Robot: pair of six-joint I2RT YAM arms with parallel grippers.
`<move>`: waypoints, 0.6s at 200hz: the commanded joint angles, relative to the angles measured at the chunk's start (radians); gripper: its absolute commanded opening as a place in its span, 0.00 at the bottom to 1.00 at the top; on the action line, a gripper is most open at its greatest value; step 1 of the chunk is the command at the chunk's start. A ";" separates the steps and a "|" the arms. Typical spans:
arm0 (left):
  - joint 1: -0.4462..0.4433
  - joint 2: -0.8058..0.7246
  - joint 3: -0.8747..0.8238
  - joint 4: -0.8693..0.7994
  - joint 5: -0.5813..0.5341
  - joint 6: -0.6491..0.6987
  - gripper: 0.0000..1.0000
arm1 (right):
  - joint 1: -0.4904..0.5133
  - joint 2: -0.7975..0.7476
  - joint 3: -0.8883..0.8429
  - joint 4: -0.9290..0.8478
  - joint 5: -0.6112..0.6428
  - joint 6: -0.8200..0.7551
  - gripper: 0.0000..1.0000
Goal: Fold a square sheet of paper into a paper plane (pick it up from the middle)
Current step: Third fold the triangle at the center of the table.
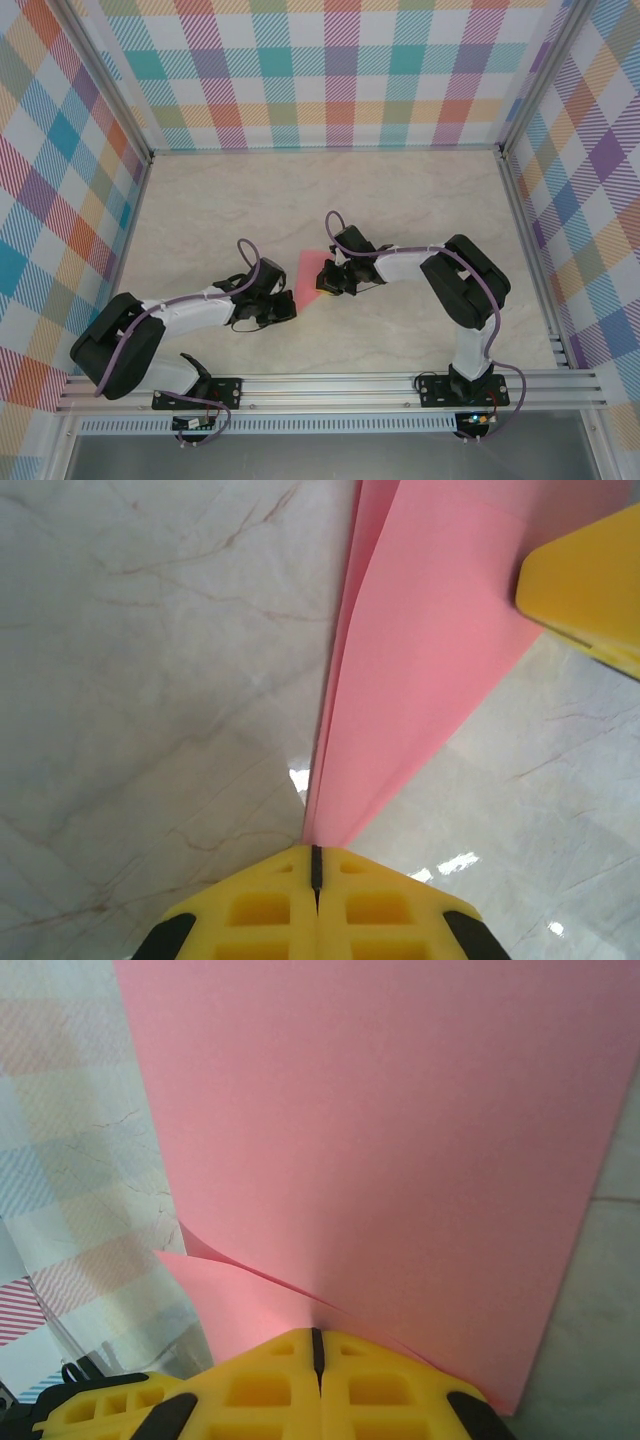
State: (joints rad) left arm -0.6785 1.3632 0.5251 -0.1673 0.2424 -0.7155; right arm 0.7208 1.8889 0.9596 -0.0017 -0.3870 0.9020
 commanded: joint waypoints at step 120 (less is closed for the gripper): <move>-0.004 -0.080 0.129 -0.120 -0.156 0.034 0.18 | -0.044 -0.163 0.035 -0.145 0.120 -0.115 0.35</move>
State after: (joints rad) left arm -0.6792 1.2839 0.6384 -0.3149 0.1024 -0.6956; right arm 0.7013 1.7809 1.0019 -0.1040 -0.3099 0.8242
